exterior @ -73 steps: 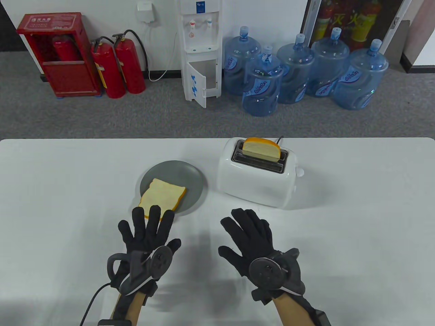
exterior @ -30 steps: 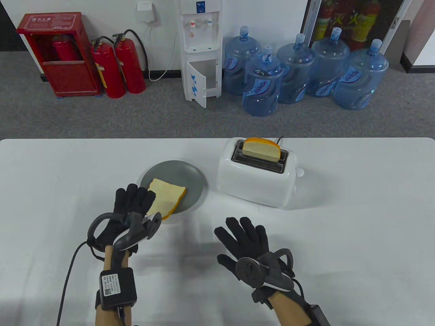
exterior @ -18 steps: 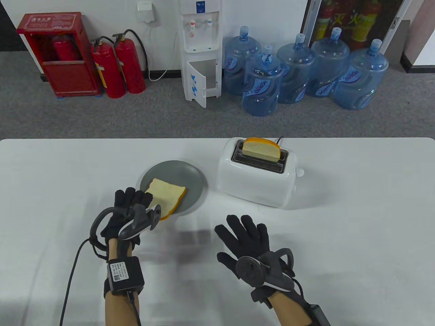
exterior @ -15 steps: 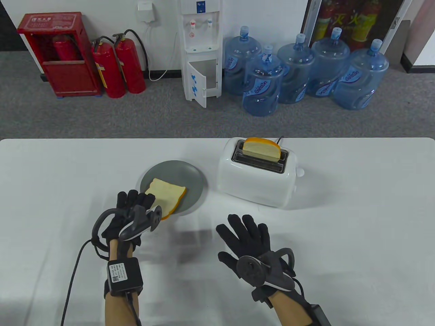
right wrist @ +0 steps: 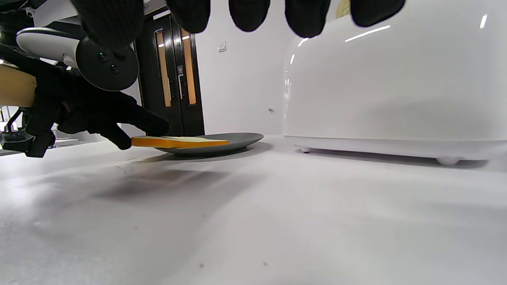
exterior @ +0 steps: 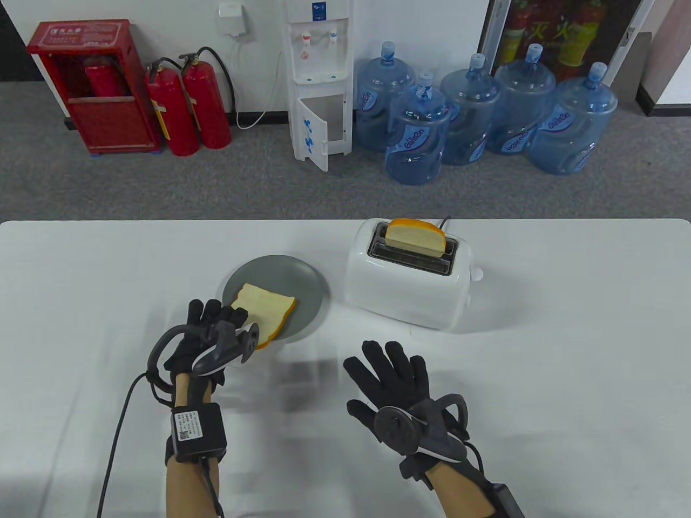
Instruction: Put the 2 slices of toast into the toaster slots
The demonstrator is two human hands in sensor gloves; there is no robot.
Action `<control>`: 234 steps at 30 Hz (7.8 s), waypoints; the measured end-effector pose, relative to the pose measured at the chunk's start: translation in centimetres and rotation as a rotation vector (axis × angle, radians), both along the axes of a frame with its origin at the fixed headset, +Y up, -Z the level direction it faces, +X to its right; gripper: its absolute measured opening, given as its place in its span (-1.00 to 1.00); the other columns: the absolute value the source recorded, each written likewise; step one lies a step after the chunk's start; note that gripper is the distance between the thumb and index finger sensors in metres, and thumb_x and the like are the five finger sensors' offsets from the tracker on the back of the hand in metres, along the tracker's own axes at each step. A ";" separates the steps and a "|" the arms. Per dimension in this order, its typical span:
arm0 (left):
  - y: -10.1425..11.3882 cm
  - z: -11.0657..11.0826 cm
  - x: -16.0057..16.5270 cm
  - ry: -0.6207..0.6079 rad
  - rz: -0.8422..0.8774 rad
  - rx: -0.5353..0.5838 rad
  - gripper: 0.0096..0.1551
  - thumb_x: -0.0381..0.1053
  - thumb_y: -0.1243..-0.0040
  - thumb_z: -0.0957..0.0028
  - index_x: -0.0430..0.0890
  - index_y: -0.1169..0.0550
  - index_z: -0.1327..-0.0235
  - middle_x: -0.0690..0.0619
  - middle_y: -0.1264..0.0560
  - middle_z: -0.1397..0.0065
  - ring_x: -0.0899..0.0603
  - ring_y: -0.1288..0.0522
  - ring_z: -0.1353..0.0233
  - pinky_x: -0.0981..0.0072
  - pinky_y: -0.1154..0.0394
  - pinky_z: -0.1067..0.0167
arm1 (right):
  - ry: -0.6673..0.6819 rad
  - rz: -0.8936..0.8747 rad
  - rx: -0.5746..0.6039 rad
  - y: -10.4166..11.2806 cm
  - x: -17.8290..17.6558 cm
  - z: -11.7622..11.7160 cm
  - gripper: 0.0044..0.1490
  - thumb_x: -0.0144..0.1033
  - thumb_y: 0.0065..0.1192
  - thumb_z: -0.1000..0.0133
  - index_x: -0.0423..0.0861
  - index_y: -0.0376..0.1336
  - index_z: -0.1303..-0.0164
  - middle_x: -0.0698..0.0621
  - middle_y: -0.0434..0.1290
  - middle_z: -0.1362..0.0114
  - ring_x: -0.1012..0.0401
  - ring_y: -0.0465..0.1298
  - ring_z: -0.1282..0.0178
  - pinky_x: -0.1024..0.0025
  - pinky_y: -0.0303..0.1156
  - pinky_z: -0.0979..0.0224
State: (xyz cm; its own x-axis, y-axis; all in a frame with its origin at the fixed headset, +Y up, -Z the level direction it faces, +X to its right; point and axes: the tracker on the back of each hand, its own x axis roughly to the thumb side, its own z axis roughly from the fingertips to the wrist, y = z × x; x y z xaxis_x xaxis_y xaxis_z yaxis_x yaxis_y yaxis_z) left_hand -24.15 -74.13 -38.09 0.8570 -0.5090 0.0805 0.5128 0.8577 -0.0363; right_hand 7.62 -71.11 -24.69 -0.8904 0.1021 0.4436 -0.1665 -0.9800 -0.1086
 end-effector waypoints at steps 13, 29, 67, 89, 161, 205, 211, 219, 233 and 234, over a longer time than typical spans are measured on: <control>0.6 -0.1 0.1 -0.001 0.044 0.026 -0.41 0.07 -0.15 -0.09 0.47 -0.35 -0.39 0.48 -0.41 -0.57 0.15 -0.31 -0.72 0.12 -0.07 -0.65 | -0.002 0.009 -0.002 -0.1 0.0 0.0 -0.10 0.31 -0.10 -0.42 0.20 -0.18 -0.93 -0.08 -0.21 -0.98 -0.23 -0.06 -0.89 -0.44 -0.04 -0.71; 1.7 -0.5 0.7 -0.012 0.090 0.134 -0.44 0.00 -0.04 -0.14 0.45 -0.37 -0.40 0.44 -0.46 -0.54 0.08 -0.32 -0.74 0.05 -0.08 -0.65 | -0.009 0.023 -0.005 0.0 0.1 -0.1 -0.09 0.32 -0.10 -0.42 0.19 -0.18 -0.93 -0.09 -0.21 -0.98 -0.25 -0.07 -0.89 -0.44 -0.04 -0.71; 7.4 9.0 3.1 -0.191 0.367 0.420 -0.47 -0.12 0.06 -0.17 0.23 -0.43 -0.41 0.18 -0.55 -0.34 -0.10 -0.49 -0.60 -0.16 -0.14 -0.62 | 0.013 -0.043 0.070 0.7 0.9 0.8 -0.05 0.32 -0.10 -0.41 0.21 -0.29 -0.90 -0.09 -0.21 -0.97 -0.21 -0.05 -0.89 -0.44 0.00 -0.69; 6.7 13.8 5.3 -0.389 0.524 0.445 -0.48 -0.13 0.12 -0.16 0.20 -0.43 -0.38 0.13 -0.54 -0.28 -0.14 -0.49 -0.54 -0.20 -0.16 -0.62 | 0.148 -0.191 0.189 1.6 0.1 2.9 -0.03 0.29 0.01 -0.37 0.24 -0.29 -0.86 -0.11 -0.11 -0.94 -0.08 0.15 -0.86 -0.29 0.26 -0.68; 6.1 14.2 4.0 -0.372 0.483 0.463 -0.29 0.20 0.06 -0.22 0.14 -0.18 -0.67 0.06 -0.29 -0.70 -0.25 -0.22 -0.78 -0.26 -0.07 -0.62 | 0.191 -0.423 0.239 2.4 0.0 3.6 -0.37 -0.12 0.32 -0.34 0.18 0.14 -0.61 0.01 0.55 -0.39 0.38 0.81 -0.04 0.40 0.82 -0.19; 2.4 11.6 -0.9 -0.037 0.525 0.250 -0.10 0.47 0.25 -0.14 0.26 0.09 -0.74 0.02 0.04 -0.85 -0.33 0.15 -0.82 -0.38 0.10 -0.59 | 0.134 -0.401 0.279 5.7 0.1 3.5 -0.38 -0.21 0.30 -0.37 0.26 0.10 -0.60 0.00 0.49 -0.50 0.25 0.78 -0.20 0.19 0.75 -0.33; 2.6 11.6 -0.9 -0.034 0.526 0.252 -0.10 0.46 0.25 -0.14 0.27 0.09 -0.74 0.02 0.03 -0.85 -0.33 0.14 -0.82 -0.38 0.10 -0.59 | 0.110 -0.401 0.295 8.5 0.8 3.0 -0.38 -0.23 0.29 -0.39 0.28 0.09 -0.60 0.00 0.47 -0.52 0.22 0.77 -0.24 0.15 0.73 -0.37; 2.6 11.5 -0.9 -0.030 0.531 0.246 -0.11 0.45 0.23 -0.15 0.26 0.09 -0.74 0.02 0.03 -0.85 -0.34 0.13 -0.82 -0.37 0.09 -0.60 | 0.048 -0.416 0.359 13.2 2.2 1.7 -0.36 -0.24 0.27 -0.40 0.28 0.06 -0.63 0.01 0.45 -0.56 0.20 0.75 -0.29 0.13 0.71 -0.41; 2.7 11.6 -1.2 -0.007 0.521 0.234 -0.11 0.44 0.22 -0.16 0.26 0.09 -0.74 0.02 0.03 -0.84 -0.35 0.13 -0.82 -0.37 0.09 -0.60 | -0.101 -0.460 0.405 20.9 4.9 -2.3 -0.38 -0.28 0.23 -0.44 0.37 0.05 -0.61 0.08 0.39 -0.65 0.12 0.66 -0.47 0.02 0.58 -0.59; 2.7 11.6 -1.2 -0.005 0.522 0.235 -0.11 0.44 0.22 -0.15 0.26 0.09 -0.74 0.02 0.03 -0.85 -0.34 0.13 -0.82 -0.37 0.08 -0.60 | -0.113 -0.463 0.400 21.1 5.1 -2.7 -0.38 -0.28 0.24 -0.44 0.37 0.05 -0.60 0.08 0.38 -0.66 0.11 0.65 -0.48 0.01 0.57 -0.59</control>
